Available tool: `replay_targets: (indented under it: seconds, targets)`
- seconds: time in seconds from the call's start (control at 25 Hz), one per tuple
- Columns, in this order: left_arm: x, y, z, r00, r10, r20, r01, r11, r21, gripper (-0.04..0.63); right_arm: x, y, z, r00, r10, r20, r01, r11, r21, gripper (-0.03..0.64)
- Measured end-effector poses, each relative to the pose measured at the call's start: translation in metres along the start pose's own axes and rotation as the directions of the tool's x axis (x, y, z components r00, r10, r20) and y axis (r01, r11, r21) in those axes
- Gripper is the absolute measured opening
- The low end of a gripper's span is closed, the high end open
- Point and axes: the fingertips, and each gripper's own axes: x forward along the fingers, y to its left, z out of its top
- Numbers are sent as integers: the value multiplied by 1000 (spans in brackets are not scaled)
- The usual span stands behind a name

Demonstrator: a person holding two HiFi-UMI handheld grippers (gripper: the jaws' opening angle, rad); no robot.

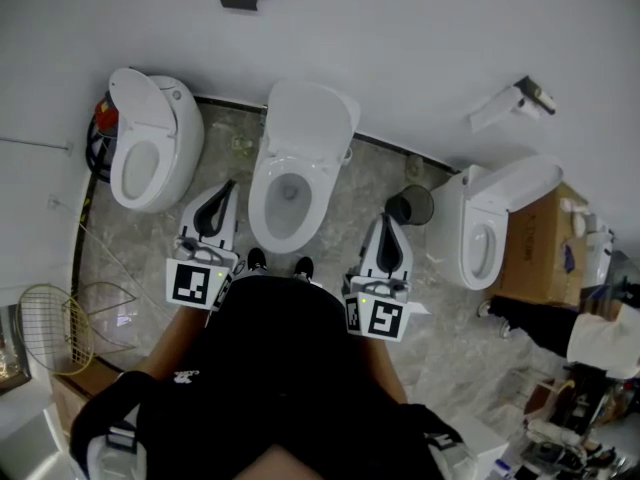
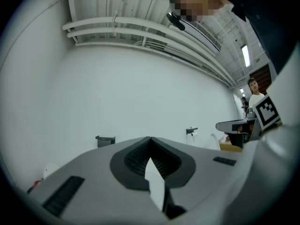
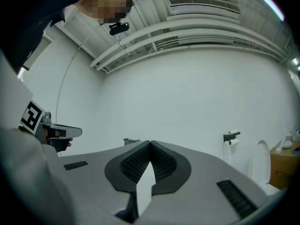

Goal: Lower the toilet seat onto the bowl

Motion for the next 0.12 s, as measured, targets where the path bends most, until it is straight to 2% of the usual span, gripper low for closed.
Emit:
replay_targets:
  seconds: [0.12]
  targets:
    - [-3, 0, -1, 1000, 2, -3, -2, 1000, 1, 6, -2, 2, 0, 1000, 1, -3, -1, 1000, -8, 18]
